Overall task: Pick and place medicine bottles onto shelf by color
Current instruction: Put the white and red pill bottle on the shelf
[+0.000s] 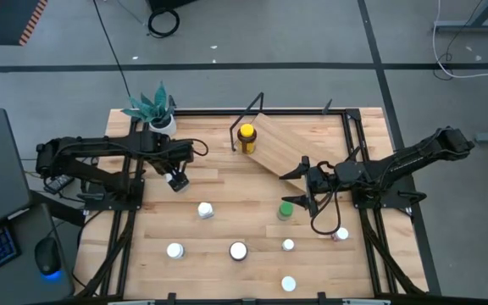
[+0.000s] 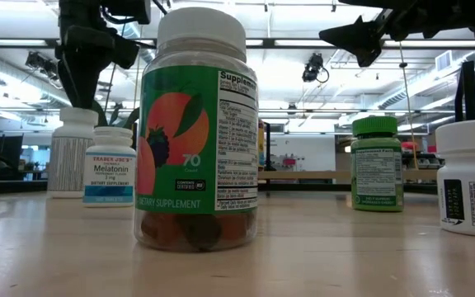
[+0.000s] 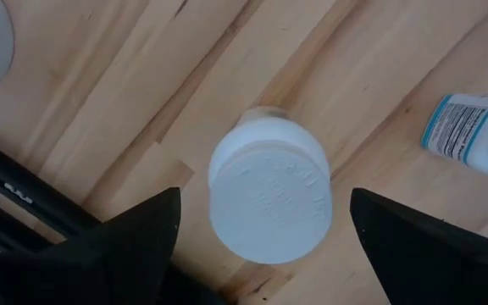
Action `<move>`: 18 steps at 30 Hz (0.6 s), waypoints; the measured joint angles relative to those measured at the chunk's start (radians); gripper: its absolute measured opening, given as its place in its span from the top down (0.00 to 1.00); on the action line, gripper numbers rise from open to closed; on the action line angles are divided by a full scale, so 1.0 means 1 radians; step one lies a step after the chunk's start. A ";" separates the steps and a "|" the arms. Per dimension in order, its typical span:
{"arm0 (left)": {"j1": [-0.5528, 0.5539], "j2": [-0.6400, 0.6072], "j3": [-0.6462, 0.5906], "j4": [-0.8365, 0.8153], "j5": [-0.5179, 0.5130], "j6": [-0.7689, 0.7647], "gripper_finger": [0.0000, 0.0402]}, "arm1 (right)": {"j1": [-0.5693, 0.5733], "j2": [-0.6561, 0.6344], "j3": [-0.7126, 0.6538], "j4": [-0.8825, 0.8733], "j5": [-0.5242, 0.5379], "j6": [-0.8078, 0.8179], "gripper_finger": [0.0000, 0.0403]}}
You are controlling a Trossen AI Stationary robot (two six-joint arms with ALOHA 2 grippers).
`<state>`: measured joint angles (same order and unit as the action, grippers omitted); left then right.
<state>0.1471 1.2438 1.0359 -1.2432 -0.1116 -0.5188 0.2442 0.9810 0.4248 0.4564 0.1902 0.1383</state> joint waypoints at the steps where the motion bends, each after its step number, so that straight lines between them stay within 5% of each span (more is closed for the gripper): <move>1: -0.001 0.000 -0.001 0.005 0.000 -0.001 0.13 | 0.000 0.000 0.000 0.000 0.000 0.000 0.17; 18: -0.016 0.002 -0.133 0.077 0.029 0.011 0.13 | -0.023 0.000 0.000 0.022 0.000 -0.002 0.18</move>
<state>0.1313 1.2453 0.9031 -1.1660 -0.0822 -0.5075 0.2211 0.9810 0.4248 0.4787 0.1902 0.1368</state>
